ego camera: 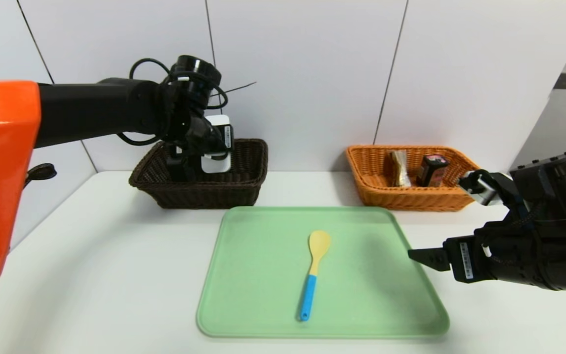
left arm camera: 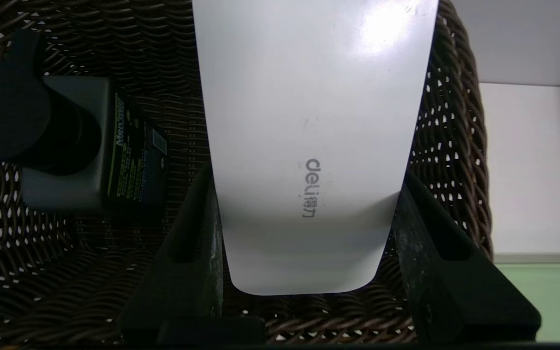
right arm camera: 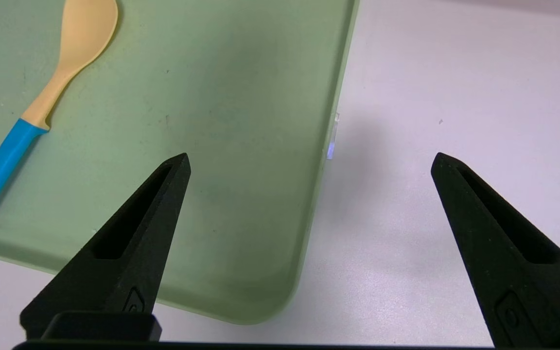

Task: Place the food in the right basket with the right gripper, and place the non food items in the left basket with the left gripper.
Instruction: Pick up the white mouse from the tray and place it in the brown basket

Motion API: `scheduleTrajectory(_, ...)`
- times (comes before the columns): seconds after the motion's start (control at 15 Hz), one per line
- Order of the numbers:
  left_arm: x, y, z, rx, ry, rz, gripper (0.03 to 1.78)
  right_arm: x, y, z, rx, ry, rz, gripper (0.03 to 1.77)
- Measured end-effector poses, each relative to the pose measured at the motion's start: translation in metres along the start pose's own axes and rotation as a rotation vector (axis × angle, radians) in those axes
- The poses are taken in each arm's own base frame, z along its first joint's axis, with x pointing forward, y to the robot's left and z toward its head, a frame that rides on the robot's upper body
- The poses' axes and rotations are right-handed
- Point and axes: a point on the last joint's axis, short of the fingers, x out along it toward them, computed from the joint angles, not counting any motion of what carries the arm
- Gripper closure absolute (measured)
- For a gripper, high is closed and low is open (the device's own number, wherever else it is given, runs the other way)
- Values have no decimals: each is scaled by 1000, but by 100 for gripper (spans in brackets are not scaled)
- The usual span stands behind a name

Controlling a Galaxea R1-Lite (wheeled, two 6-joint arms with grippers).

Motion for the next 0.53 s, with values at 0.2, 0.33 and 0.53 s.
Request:
scheduleTrajectory(0.2,20,5,-6,6,13,19,83,-1,0,0,0,-1,0,9)
scheduleTrajectory(0.33,29,9,-9,15,24,32,83,-1,0,-1,0,-1,1,9)
scheduleTrajectory(0.53,39,13,-13,16,33,42,83,-1,0,-1,-1,0,3,9)
